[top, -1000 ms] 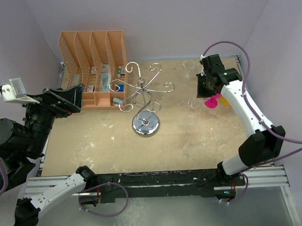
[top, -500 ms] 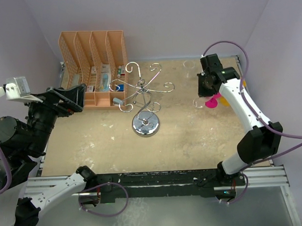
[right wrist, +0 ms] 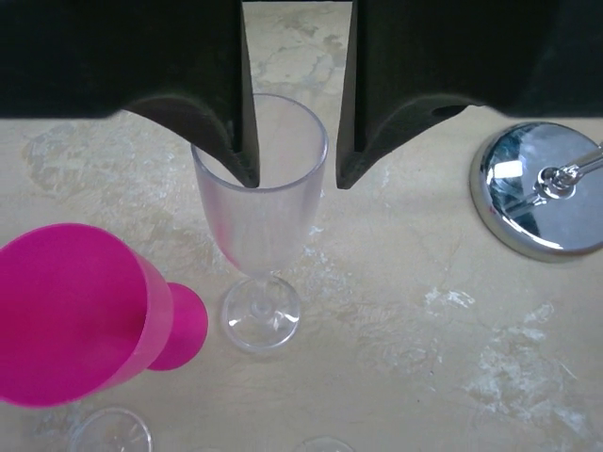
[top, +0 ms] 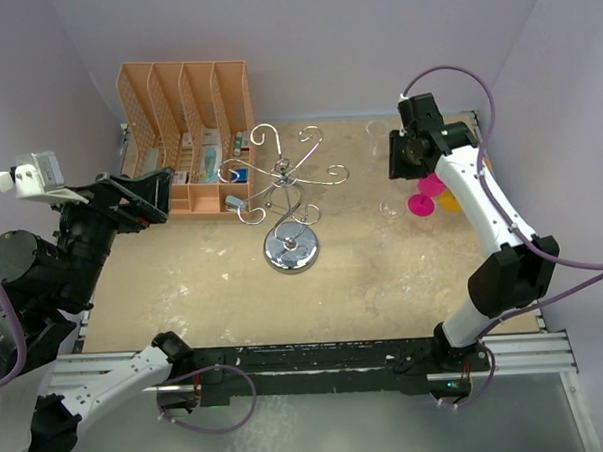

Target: Take the wine glass off the wine glass rack

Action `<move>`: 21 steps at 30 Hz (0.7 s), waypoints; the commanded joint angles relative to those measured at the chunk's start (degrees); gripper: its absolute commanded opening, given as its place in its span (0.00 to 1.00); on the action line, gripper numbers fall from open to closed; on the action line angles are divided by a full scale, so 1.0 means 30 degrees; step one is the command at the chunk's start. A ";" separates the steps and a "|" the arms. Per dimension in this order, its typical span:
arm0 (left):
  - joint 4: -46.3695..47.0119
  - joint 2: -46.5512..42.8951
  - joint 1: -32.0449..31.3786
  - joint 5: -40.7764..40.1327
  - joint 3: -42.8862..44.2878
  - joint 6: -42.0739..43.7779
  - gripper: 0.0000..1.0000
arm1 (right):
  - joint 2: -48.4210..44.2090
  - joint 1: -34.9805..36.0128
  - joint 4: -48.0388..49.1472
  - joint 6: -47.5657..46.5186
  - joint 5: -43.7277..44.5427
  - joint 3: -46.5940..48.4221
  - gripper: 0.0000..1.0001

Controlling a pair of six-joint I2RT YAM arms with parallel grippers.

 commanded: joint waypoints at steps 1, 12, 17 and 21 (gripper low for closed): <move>-0.0111 0.0578 0.0078 0.0014 0.0320 0.0403 0.99 | -0.0046 -0.0008 0.0131 -0.0252 0.0240 0.1742 0.45; 0.0106 0.1611 0.0098 -0.0516 -0.0030 0.0648 0.99 | -0.1272 -0.0008 0.2116 -0.0937 -0.0936 0.2495 0.73; 0.0596 0.2479 0.0078 -0.0801 0.0212 0.0759 0.99 | -0.2832 -0.0008 0.4540 -0.1567 -0.2601 0.1701 0.81; 0.1905 0.2725 0.0086 -0.1177 -0.1303 0.0314 0.99 | -0.4942 -0.0008 0.6786 -0.2175 -0.4097 0.0459 0.84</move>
